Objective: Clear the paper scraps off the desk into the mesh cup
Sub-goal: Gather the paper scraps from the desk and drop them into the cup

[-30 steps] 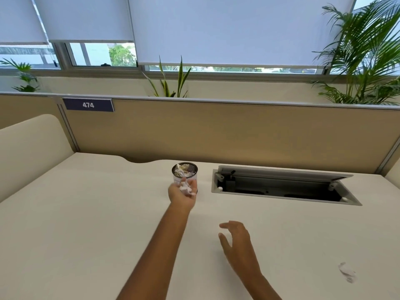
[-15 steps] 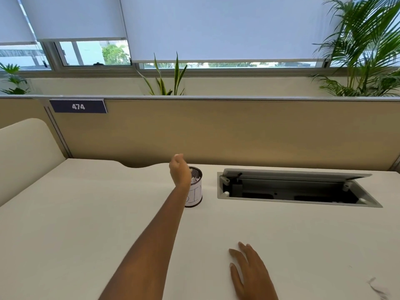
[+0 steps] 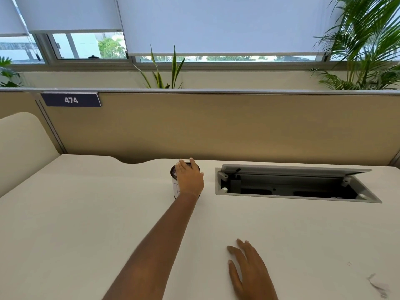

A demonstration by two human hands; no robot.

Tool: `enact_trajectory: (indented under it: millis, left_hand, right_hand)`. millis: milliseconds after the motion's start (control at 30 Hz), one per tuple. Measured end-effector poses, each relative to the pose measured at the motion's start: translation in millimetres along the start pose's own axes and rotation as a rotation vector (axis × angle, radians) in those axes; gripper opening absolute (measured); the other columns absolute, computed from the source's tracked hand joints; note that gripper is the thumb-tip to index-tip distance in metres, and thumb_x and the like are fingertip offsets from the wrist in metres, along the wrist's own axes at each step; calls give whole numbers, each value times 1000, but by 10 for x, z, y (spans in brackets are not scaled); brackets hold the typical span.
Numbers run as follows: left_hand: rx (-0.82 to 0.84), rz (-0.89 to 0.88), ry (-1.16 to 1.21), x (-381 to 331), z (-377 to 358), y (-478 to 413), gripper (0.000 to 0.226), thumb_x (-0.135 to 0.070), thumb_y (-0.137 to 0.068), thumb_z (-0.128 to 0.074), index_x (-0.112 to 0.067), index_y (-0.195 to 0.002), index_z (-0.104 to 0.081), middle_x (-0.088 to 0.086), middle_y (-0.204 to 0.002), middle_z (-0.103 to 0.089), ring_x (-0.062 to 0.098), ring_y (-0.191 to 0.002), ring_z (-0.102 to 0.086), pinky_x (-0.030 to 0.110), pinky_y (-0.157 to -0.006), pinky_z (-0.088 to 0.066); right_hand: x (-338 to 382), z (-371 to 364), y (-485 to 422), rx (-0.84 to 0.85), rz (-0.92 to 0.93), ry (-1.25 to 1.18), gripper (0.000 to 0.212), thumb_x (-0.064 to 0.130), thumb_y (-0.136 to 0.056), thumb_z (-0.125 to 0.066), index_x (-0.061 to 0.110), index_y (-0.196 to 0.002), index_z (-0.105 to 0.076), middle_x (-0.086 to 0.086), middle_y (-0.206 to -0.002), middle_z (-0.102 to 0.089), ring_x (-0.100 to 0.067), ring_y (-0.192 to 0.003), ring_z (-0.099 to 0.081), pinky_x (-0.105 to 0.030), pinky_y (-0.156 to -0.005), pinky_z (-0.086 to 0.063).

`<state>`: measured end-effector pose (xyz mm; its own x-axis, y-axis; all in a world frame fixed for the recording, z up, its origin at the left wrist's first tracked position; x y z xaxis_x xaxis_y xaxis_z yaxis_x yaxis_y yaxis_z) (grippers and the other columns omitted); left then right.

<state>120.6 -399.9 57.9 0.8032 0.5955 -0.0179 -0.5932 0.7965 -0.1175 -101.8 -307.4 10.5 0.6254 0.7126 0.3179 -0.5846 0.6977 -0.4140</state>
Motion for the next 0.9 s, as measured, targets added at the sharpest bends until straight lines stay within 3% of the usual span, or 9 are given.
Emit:
enact_trajectory:
  millis: [300,367,400,467,533,600,700,800,900]
  left_hand:
    - [-110,1,-44,-70,116,140,72,-27,-99,-39,-7,-149,8,31,-154,-14,43,-145,-4,55,-118,-2]
    - [-147,-33,-24,-95,172,182,72,-30,-98,-40,-8,-150,6,25,-157,-9,41,-146,-2,57,-117,-2]
    - [-165,-46,-20,-108,194,209,72,-30,-98,-40,-9,-150,4,24,-157,-7,41,-146,-1,58,-117,-2]
    - [-189,-66,-14,-136,221,279,70,-29,-97,-40,-10,-150,2,23,-158,-4,40,-146,-1,59,-116,-2]
    - [-217,-94,-8,-189,241,404,70,-27,-95,-42,-11,-151,-3,24,-158,-5,38,-147,-3,59,-116,-5]
    - [-303,-138,-38,-291,293,623,72,-27,-85,-57,-10,-147,-25,26,-153,-25,37,-144,-23,59,-113,-21]
    - [-348,-232,-67,-528,210,991,72,-34,-60,-79,-14,-127,-60,17,-131,-60,30,-123,-57,52,-96,-47]
    - [-286,-280,-18,-716,12,1275,73,-39,-53,-85,-14,-119,-67,15,-123,-66,29,-116,-63,49,-90,-53]
    - [-225,-287,-8,-823,-140,1501,71,-43,-47,-86,-15,-110,-72,13,-116,-71,27,-109,-67,46,-85,-56]
  right_hand:
    - [10,22,34,-21,16,-20,78,41,-97,-3,17,-75,-74,-7,-88,-76,-25,-80,-73,-27,-57,-58]
    - [-38,93,51,-59,3,-12,77,39,-97,-3,16,-76,-74,-8,-90,-76,-26,-84,-72,-16,-85,-49]
    - [-96,162,54,-100,-10,17,77,38,-97,-4,15,-77,-74,-9,-92,-75,-27,-88,-71,-12,-100,-34]
    - [-297,329,90,-173,-65,99,77,36,-97,-3,11,-80,-74,-12,-94,-75,-29,-96,-68,-20,-109,-20]
    - [-602,454,165,-156,-168,177,74,32,-97,-4,9,-83,-73,-15,-97,-74,-35,-96,-68,-39,-104,-35]
    - [-945,615,268,-139,-310,250,53,22,-90,-21,7,-87,-72,-18,-101,-72,-39,-98,-66,-59,-88,-47]
    - [-1390,814,445,-66,-532,282,42,14,-77,-32,1,-92,-70,-24,-104,-69,-45,-103,-62,-74,-81,-40]
    - [-1622,999,626,-38,-652,331,32,-6,-77,-48,-2,-103,-66,-30,-118,-61,-52,-115,-51,-78,-85,-31]
    - [-1860,982,812,86,-813,283,44,-8,-84,-44,4,-126,-51,-23,-143,-39,-43,-133,-27,-59,-102,-30]
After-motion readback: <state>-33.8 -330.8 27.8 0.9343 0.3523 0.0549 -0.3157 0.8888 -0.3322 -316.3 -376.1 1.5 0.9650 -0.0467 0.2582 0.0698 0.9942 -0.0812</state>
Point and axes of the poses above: each hand's wrist, its own y-axis away from the middle knuckle, its own z-axis out of the back of the hand, x = y × z, the point moved 9 cm from there along -y, towards the middle knuckle
